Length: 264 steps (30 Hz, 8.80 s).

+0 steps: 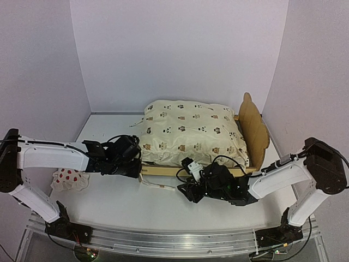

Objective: Set up the pet bed

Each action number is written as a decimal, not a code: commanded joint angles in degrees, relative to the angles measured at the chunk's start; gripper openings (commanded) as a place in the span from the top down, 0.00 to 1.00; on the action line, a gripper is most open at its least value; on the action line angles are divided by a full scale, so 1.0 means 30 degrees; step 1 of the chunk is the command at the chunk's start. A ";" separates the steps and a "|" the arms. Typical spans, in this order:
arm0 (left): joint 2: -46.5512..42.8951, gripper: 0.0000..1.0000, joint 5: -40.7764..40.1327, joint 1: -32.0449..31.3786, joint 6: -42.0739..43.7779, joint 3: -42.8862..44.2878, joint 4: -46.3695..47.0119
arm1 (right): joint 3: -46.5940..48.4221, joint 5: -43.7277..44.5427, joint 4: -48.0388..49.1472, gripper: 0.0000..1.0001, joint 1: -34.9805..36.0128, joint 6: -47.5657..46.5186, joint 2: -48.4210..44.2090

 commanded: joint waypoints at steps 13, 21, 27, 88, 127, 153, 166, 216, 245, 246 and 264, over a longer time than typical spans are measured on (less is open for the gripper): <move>0.1197 1.00 -0.0638 0.0018 0.0473 0.1892 0.0632 | -0.0067 0.0957 0.1066 0.49 0.0050 -0.0623 0.0821; 0.0659 1.00 -0.0602 -0.0053 0.0653 0.3606 -0.0597 | -0.0796 0.1200 0.5387 0.48 0.0046 -0.1949 0.3403; 0.0634 1.00 -0.0446 -0.0178 0.0899 0.4767 -0.1283 | -0.0955 0.1684 1.0468 0.44 0.0054 -0.3342 0.5977; 0.0653 1.00 -0.0007 -0.0717 0.1230 0.6751 -0.2564 | 0.6717 0.8309 1.5034 1.00 0.1609 -1.1735 1.3002; 0.0941 0.58 0.0604 0.0396 0.1035 0.4449 -0.1729 | -0.0211 0.3922 0.3786 1.00 0.2212 -0.5503 0.3778; 0.4322 0.70 0.0350 0.0832 0.0507 0.5507 -0.2816 | 0.2699 -0.4035 -0.7460 1.00 0.2237 -0.2544 0.0686; 0.3406 0.59 0.0234 0.1123 0.0594 0.5123 -0.2711 | 0.9726 -0.6883 -1.3149 1.00 0.2680 -0.2765 0.0374; 0.3978 1.00 0.0568 0.0112 0.0616 0.5569 -0.1697 | 0.7864 -0.9272 -1.3510 1.00 0.3106 0.0606 0.1823; 0.0022 0.61 0.3651 -0.0204 0.0987 0.4017 -0.4669 | 0.9818 -0.8030 -1.3237 0.79 0.2117 0.2431 0.5340; -0.0124 0.61 0.3955 -0.0272 0.1011 0.3929 -0.4645 | 0.9722 -0.8295 -1.3225 0.75 0.1888 0.2594 0.5217; 0.0800 0.47 0.5580 -0.2499 0.0475 0.3827 -0.3522 | 0.6525 -0.8066 -1.3473 0.50 0.0200 0.2350 0.0043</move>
